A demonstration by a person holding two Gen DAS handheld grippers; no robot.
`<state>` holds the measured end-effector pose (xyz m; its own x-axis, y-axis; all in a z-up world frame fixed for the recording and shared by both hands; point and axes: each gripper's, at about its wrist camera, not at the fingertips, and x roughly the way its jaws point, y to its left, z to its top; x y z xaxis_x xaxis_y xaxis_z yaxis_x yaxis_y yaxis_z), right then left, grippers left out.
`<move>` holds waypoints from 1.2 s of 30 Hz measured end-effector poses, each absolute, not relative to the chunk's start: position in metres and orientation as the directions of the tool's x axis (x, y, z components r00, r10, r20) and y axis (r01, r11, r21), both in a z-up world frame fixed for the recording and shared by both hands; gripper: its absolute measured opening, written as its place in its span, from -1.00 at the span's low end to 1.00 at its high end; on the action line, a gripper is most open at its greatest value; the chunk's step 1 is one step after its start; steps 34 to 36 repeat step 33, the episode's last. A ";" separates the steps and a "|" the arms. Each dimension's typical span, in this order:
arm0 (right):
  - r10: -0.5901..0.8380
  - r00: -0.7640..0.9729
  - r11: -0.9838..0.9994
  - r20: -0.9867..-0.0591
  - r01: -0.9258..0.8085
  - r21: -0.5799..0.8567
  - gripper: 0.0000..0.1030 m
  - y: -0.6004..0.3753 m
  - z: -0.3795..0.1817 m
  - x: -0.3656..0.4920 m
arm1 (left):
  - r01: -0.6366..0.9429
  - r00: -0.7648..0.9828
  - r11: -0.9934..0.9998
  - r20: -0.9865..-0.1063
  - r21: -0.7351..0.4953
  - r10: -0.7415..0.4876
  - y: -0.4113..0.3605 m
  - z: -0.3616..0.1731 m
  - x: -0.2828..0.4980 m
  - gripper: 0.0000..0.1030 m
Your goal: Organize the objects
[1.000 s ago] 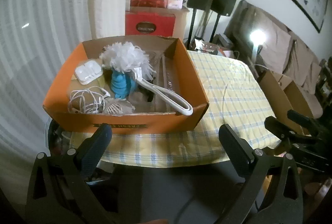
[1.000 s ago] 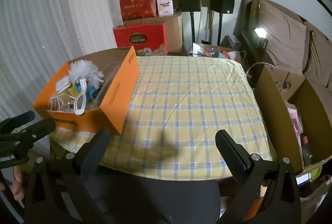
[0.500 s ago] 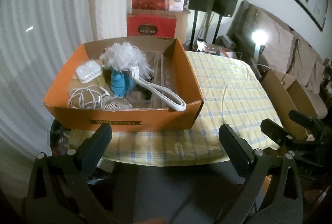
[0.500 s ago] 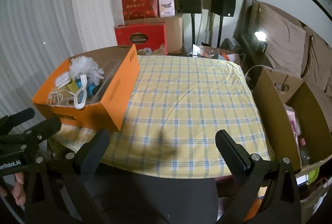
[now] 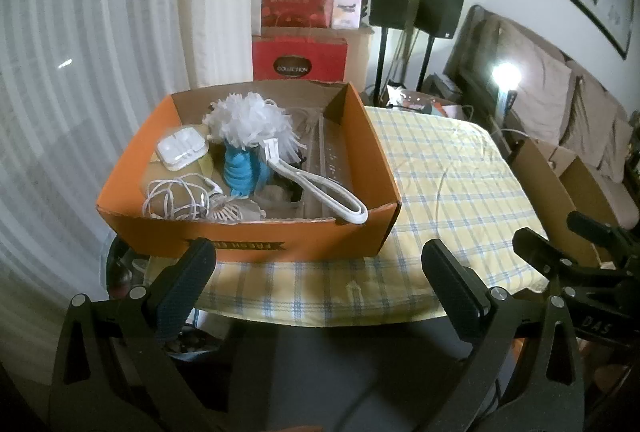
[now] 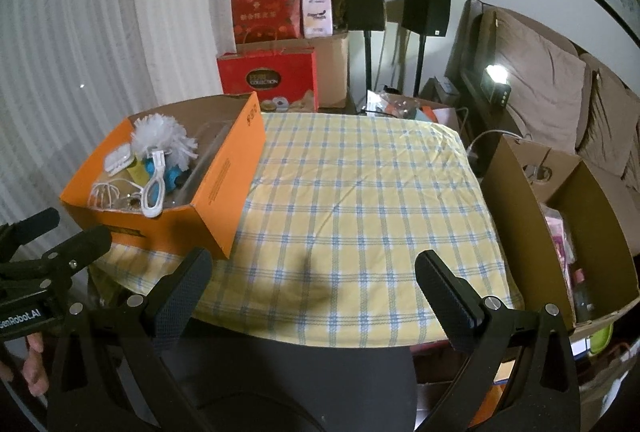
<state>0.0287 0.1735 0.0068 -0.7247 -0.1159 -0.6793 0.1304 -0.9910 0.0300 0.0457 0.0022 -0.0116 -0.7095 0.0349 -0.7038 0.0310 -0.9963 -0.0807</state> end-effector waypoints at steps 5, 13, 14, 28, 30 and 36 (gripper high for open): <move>-0.115 -0.724 -0.991 -0.680 0.130 0.029 0.99 0.173 0.007 0.029 | 0.033 -0.712 -0.997 -0.702 -0.071 0.027 0.003 -0.011 0.045 0.99; -0.116 -0.725 -0.991 -0.679 0.130 0.030 0.99 0.173 0.007 0.029 | 0.033 -0.713 -0.997 -0.701 -0.073 0.028 0.004 -0.011 0.045 0.99; -0.116 -0.725 -0.991 -0.679 0.131 0.030 0.99 0.174 0.007 0.028 | 0.032 -0.713 -0.997 -0.701 -0.073 0.029 0.004 -0.011 0.045 0.99; -0.118 -0.726 -0.991 -0.677 0.131 0.032 0.99 0.174 0.008 0.029 | 0.033 -0.720 -0.998 -0.693 -0.060 0.018 0.005 -0.006 0.045 0.99; -0.117 -0.726 -0.991 -0.678 0.131 0.031 0.99 0.174 0.008 0.029 | 0.033 -0.723 -0.998 -0.691 -0.060 0.017 0.005 -0.006 0.046 0.99; -0.119 -0.726 -0.991 -0.677 0.132 0.033 0.99 0.174 0.008 0.029 | 0.036 -0.724 -0.998 -0.690 -0.055 0.012 0.004 -0.005 0.046 0.99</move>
